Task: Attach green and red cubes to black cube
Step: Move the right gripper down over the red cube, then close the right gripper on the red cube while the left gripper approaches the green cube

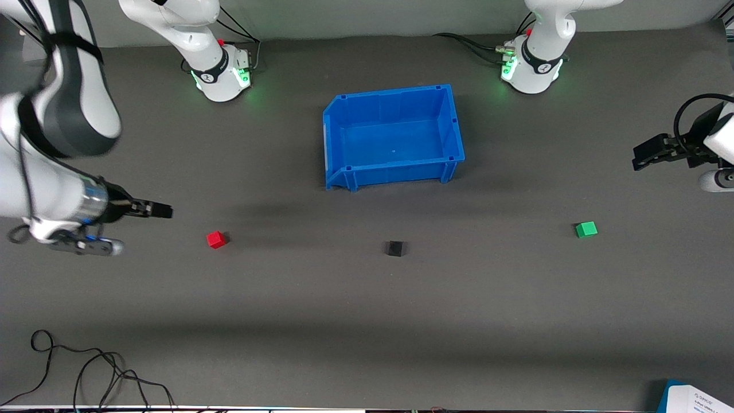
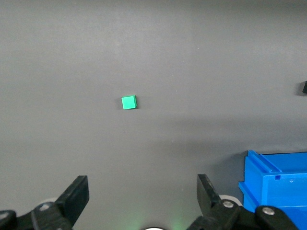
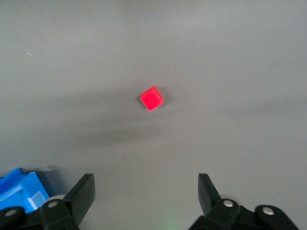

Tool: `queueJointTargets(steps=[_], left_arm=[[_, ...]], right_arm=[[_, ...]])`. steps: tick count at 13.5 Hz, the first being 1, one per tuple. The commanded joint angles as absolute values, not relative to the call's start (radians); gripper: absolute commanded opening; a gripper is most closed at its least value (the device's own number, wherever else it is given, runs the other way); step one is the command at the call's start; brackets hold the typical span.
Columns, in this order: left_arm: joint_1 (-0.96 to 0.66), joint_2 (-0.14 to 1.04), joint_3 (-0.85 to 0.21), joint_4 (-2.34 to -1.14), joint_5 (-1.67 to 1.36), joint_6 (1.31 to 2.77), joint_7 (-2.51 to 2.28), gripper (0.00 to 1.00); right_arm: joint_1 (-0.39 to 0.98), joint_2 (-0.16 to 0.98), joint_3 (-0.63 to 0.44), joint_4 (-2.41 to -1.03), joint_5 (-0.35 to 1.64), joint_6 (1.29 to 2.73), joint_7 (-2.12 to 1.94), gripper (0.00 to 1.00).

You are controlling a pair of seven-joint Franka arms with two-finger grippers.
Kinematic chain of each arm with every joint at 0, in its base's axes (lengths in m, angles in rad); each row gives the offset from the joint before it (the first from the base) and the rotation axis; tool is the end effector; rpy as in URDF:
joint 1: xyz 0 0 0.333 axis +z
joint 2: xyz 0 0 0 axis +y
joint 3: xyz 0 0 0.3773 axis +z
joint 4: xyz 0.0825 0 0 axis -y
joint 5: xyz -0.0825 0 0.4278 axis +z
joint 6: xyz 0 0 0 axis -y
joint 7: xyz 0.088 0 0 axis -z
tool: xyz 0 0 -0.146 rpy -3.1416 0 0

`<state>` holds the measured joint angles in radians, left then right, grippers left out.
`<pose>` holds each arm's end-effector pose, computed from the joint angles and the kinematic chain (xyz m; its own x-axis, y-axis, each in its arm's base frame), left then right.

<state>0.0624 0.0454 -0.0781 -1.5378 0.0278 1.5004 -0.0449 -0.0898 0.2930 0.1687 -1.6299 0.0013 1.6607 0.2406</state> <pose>0.6039 -0.0042 0.6307 0.9962 0.0310 -0.0814 0.0288 -0.9992 -0.0279 0.6633 0.0428 0.4390 0.9527 -0.1581 -0.2596 -0.1604 -0.9870 0.0125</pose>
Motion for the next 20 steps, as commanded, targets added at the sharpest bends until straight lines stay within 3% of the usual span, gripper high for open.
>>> queueJointTargets(steps=[1, 8, 14, 20], left_arm=[[0.066, 0.038, -0.075, -1.543, 0.029, 1.506, -0.037, 1.0], [0.106, 0.051, -0.077, -1.523, 0.035, 1.505, -0.305, 1.0], [0.123, 0.077, -0.075, -1.526, 0.029, 1.494, -0.842, 1.0], [0.256, 0.112, -0.075, -1.528, -0.057, 1.519, -1.161, 1.0]], right_arm=[[-0.086, 0.363, 0.173, -1.67, -0.049, 1.76, 0.273, 0.85], [-0.086, 0.385, 0.172, -2.034, -0.089, 2.383, 0.281, 0.85], [-0.063, 0.449, 0.172, -2.045, -0.104, 2.444, 0.328, 0.89], [-0.069, 0.517, 0.172, -2.016, -0.187, 2.448, 0.328, 0.89]])
